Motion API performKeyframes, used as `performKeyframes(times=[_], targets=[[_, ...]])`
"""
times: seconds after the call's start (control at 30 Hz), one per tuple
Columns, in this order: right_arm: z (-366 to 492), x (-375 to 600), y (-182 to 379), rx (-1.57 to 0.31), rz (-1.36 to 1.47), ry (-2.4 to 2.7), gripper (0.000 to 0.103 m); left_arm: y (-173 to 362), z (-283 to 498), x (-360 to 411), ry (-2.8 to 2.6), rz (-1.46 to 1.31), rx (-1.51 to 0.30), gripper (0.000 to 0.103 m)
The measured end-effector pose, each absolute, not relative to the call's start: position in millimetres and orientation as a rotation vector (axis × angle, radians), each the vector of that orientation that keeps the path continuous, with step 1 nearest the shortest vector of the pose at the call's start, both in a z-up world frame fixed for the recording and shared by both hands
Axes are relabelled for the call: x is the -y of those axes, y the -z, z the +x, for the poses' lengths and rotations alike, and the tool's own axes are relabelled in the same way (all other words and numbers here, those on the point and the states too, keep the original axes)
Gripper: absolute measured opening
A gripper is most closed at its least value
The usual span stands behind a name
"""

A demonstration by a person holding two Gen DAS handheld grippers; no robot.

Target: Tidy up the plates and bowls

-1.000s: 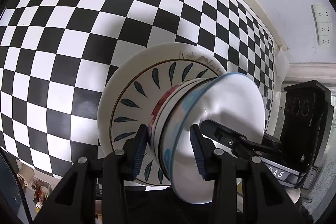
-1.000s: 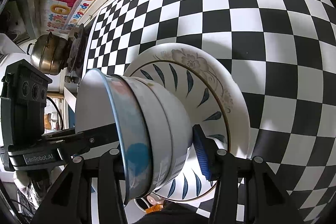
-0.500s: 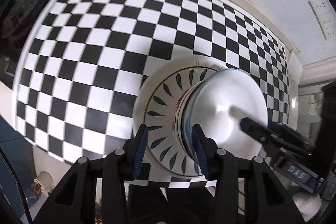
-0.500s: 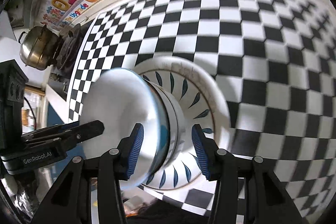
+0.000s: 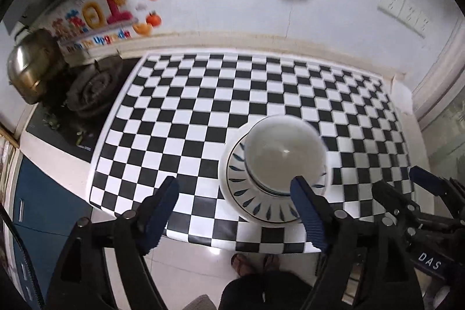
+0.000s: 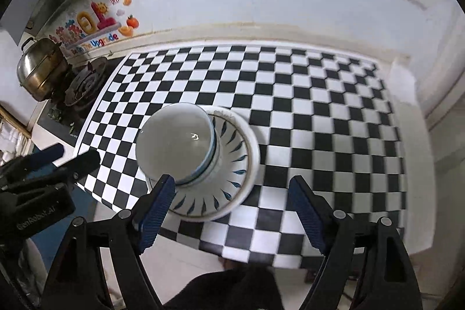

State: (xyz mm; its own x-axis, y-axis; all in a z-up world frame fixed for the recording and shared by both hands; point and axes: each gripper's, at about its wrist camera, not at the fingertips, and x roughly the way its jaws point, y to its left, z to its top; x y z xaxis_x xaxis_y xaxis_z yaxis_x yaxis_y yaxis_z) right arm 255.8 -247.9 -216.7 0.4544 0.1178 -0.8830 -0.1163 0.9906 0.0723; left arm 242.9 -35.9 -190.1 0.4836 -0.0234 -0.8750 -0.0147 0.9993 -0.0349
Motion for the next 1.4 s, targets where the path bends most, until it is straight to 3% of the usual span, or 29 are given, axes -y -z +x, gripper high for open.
performKeyframes(times=[0.6, 0.97, 1.4], targets=[[117.0, 277.5, 68.0, -0.887, -0.019, -0.214, 0.088, 69.1, 121.6, 74.4, -0.037, -0.026, -0.896, 0.085], [52.8, 257.7, 31.8, -0.802, -0.026, -0.137, 0.088, 33.9, 70.4, 57.9, -0.003, 0.02, -0.806, 0.085], [-32.9, 210.5, 10.1, -0.737, -0.019, 0.063, 0.089, 29.0, 11.2, 5.7, 0.072, 0.023, -0.773, 0.085]])
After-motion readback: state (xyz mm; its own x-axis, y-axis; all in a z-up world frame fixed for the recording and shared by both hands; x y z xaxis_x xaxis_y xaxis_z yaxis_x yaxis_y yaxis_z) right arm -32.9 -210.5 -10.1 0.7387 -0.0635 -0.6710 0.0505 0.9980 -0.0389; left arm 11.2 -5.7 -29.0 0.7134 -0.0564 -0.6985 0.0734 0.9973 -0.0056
